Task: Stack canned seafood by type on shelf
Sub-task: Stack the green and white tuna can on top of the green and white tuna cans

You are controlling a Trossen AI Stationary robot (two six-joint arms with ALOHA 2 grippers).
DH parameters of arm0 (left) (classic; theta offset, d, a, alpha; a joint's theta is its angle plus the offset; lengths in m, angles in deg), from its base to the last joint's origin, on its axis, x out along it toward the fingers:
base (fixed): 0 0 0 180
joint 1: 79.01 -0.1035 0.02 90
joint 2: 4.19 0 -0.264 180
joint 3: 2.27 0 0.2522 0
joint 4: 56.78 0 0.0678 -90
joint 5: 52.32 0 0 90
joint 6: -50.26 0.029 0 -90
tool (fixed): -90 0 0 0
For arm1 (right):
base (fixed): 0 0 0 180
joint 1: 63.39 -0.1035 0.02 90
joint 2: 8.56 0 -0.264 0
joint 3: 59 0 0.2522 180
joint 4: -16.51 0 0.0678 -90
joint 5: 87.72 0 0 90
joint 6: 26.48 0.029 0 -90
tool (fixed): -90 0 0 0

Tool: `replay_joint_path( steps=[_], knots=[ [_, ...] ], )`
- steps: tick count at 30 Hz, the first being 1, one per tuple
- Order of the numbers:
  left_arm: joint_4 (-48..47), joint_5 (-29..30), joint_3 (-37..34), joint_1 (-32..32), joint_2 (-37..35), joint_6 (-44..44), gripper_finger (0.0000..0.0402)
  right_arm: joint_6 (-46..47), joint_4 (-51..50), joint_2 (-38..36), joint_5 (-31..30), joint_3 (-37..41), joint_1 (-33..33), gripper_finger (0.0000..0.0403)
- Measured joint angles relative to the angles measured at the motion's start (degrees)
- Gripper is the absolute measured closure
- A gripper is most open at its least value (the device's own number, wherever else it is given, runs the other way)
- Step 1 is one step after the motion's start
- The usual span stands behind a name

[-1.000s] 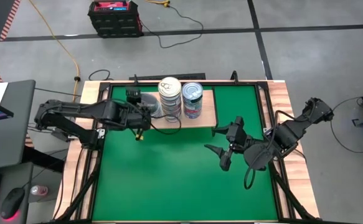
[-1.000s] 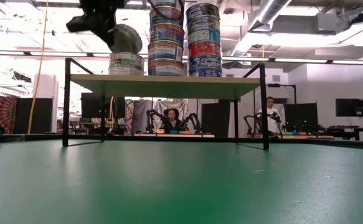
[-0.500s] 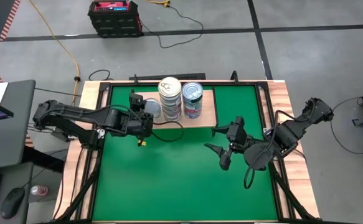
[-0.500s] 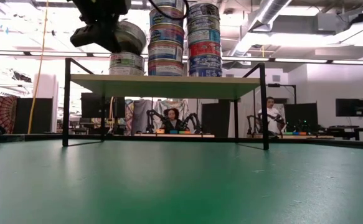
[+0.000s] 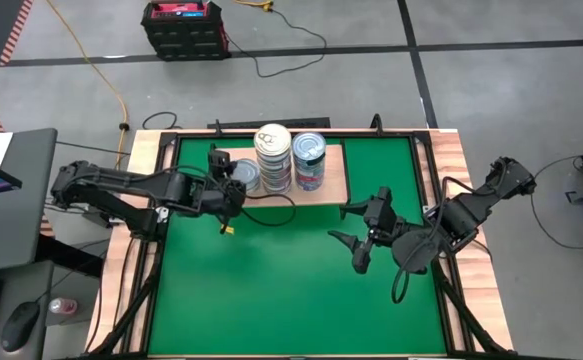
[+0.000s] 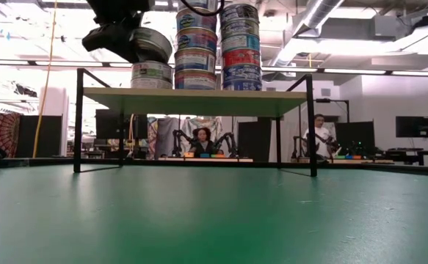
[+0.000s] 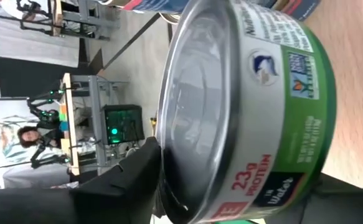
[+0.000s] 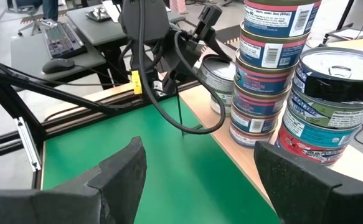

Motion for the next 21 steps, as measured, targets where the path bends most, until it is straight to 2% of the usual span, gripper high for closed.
replay_joint_path(
  steps=[7,13,18,21],
  knots=[
    [0.24,-1.15,0.56,-0.04,-1.45,0.11,0.0158,-0.02,1.18,0.02,0.01,0.04,0.00,0.0082],
    [-0.19,-1.58,0.56,-1.01,-2.61,0.61,0.0152,-0.04,1.22,0.02,0.02,0.04,0.00,0.0082],
    [0.09,-1.93,0.56,-2.70,-2.68,6.68,0.0151,-0.07,1.23,0.02,0.02,0.04,0.00,0.0082],
    [3.69,-0.57,0.56,-3.36,-2.68,9.34,0.0151,-0.05,1.33,0.02,0.02,0.04,0.00,0.0082]
  ],
)
